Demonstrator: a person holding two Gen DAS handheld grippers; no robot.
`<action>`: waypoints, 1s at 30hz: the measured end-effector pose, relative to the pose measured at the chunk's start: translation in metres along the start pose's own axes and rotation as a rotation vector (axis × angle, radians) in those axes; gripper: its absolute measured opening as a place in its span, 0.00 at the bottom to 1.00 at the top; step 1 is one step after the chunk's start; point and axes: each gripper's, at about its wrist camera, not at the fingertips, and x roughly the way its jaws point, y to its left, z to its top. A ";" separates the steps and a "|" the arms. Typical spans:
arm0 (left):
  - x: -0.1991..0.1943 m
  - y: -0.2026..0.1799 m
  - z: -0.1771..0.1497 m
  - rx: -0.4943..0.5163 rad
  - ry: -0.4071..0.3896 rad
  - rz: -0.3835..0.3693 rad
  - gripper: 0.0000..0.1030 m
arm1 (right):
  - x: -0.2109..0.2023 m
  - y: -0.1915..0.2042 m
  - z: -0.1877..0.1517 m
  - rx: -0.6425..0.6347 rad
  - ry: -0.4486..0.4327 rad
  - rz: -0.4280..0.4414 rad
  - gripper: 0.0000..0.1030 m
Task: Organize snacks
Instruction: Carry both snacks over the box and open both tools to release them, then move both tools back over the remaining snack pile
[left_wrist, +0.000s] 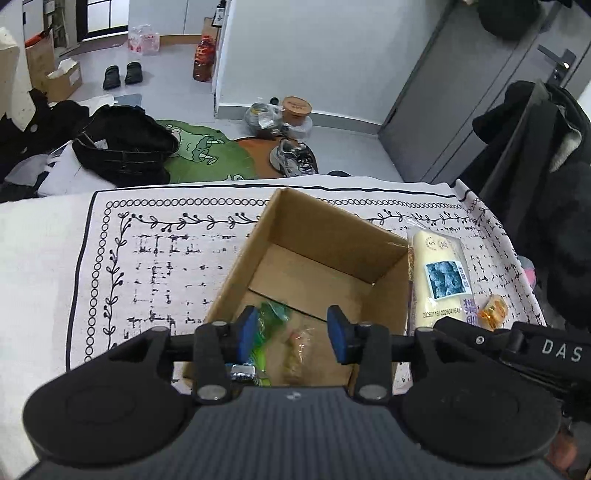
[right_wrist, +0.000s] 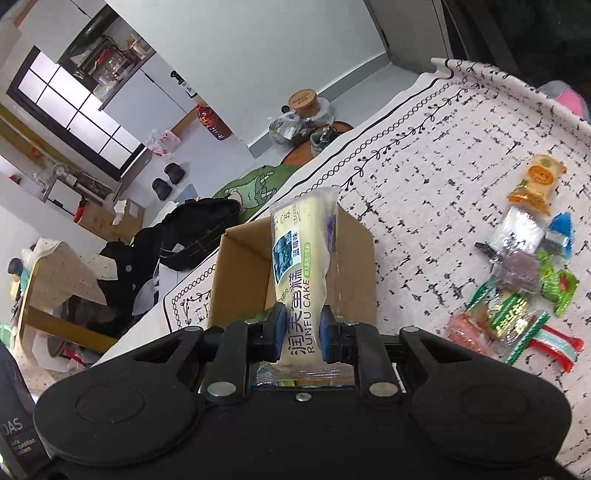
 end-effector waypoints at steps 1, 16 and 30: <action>-0.001 0.002 0.000 -0.002 -0.001 -0.002 0.42 | 0.001 0.001 -0.001 0.003 0.000 0.004 0.18; -0.005 0.002 -0.003 -0.017 0.017 0.006 0.63 | -0.007 -0.013 -0.006 0.004 0.008 -0.041 0.63; -0.013 -0.031 -0.022 0.049 0.008 -0.018 0.81 | -0.052 -0.057 -0.005 -0.100 -0.078 -0.170 0.94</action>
